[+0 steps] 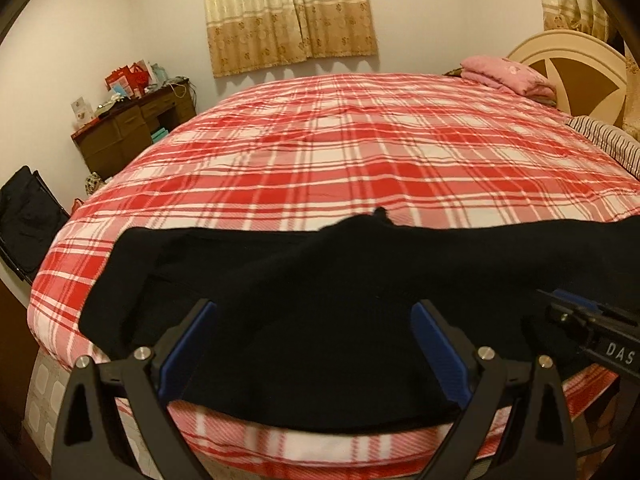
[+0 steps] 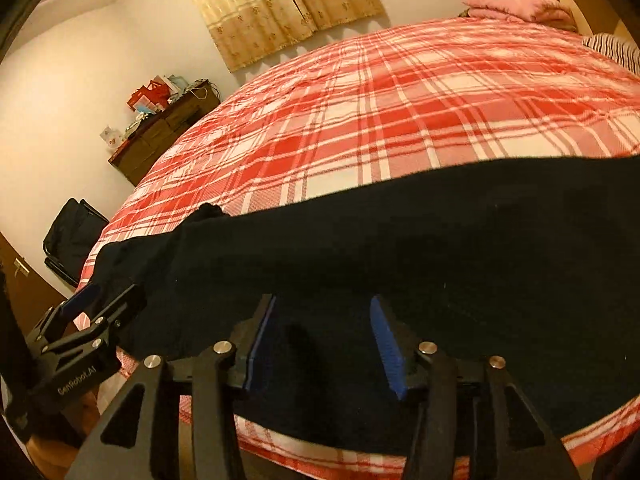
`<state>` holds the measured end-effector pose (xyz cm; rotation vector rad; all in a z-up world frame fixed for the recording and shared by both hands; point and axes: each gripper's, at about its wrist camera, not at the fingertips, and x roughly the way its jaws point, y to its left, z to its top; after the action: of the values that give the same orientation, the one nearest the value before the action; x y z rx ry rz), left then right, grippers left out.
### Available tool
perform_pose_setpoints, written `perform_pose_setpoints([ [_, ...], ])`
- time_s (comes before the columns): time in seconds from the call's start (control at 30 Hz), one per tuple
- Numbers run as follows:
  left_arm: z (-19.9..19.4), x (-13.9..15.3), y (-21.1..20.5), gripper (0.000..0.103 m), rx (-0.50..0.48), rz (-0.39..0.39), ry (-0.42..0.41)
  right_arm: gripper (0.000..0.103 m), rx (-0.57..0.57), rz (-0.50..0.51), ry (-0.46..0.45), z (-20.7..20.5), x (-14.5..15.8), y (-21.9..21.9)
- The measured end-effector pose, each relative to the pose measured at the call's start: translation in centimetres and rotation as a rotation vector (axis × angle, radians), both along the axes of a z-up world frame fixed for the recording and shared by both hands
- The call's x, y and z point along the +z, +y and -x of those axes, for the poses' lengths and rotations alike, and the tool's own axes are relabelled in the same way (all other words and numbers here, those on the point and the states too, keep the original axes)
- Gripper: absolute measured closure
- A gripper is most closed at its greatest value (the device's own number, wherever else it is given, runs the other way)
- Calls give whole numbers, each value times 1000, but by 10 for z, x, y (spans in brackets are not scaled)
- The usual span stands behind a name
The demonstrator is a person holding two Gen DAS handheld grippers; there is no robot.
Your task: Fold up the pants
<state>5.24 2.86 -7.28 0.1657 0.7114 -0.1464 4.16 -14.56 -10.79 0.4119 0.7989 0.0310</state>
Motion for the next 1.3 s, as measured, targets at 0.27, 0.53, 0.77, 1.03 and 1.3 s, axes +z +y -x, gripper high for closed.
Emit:
perform_pose_setpoints([
  [0.27, 15, -2, -22, 3, -29, 3, 6, 51, -141, 126, -79, 36, 19, -9],
  [0.53, 30, -9, -51, 3, -88, -25, 8, 39, -181, 162, 20, 55, -6, -29],
  [0.77, 40, -6, -63, 3, -120, -55, -14, 31, -161, 199, 26, 53, -6, -20],
  [1.03, 39, -6, -63, 3, -131, -37, 0, 31, -175, 212, -48, 52, 29, -37],
  [1.3, 40, -4, -68, 3, -146, -28, 6, 32, -307, 371, -75, 69, 74, -107],
])
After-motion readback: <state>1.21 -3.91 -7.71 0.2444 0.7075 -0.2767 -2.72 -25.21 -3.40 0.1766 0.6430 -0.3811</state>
